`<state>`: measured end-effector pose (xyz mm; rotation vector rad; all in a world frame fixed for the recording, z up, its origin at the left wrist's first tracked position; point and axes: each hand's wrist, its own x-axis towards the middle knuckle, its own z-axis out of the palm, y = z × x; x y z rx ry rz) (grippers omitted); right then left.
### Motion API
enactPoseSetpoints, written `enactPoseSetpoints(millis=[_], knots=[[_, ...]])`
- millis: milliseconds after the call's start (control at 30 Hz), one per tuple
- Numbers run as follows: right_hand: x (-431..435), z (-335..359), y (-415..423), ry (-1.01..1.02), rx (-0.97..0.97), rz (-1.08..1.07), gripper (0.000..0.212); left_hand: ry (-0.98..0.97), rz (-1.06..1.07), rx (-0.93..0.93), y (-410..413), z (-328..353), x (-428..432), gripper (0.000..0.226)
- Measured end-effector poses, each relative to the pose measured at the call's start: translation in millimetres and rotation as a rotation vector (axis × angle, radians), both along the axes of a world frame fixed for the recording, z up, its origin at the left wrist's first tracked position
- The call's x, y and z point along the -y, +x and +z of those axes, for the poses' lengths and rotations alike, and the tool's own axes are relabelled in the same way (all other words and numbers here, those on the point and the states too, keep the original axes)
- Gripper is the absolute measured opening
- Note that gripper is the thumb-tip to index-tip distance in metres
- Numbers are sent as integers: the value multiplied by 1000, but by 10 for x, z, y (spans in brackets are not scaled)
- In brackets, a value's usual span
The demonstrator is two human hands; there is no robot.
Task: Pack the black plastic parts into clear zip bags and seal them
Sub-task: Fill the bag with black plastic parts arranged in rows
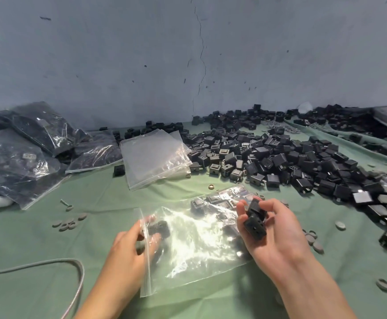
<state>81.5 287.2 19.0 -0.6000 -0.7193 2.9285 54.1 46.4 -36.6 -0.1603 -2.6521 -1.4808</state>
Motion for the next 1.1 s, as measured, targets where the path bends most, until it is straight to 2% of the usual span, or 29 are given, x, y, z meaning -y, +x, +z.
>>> enactPoseSetpoints(millis=[67,167,300,400,433,533,633,700,767,800,900,1000,1100], knots=[[-36,-17,-30,17,2,-13,21,-92,-38,-83,-22,26,-19,38],[-104,-31,-91,60,0,-30,22,-35,-121,-101,-66,71,-57,35],[-163,-57,-176,102,11,-49,27,-40,-188,-85,-78,90,-152,10],[-203,-71,-246,101,25,-63,30,-328,-195,-75,-55,8,-22,15],[-220,-64,-273,91,27,-68,31,-368,-191,-72,-49,12,21,15],[-256,-49,-350,72,34,-86,34,-332,-167,-18,-71,76,36,30],[-254,-48,-439,93,47,-82,25,-263,-189,-25,-131,130,-166,33],[-248,-50,-492,144,56,-70,20,-124,-230,-23,-137,175,-348,38],[-251,-46,-533,211,65,-70,18,-50,-210,-67,-167,164,-497,22],[-260,-41,-548,249,66,-79,16,-86,-189,-115,-189,175,-558,12],[-310,-15,-583,340,61,-124,13,-231,-164,-204,-281,193,-628,3],[-350,15,-618,430,53,-129,20,-253,-206,-123,-385,198,-688,13],[-359,-4,-645,610,58,-76,28,-303,-227,-73,-497,127,-696,21]])
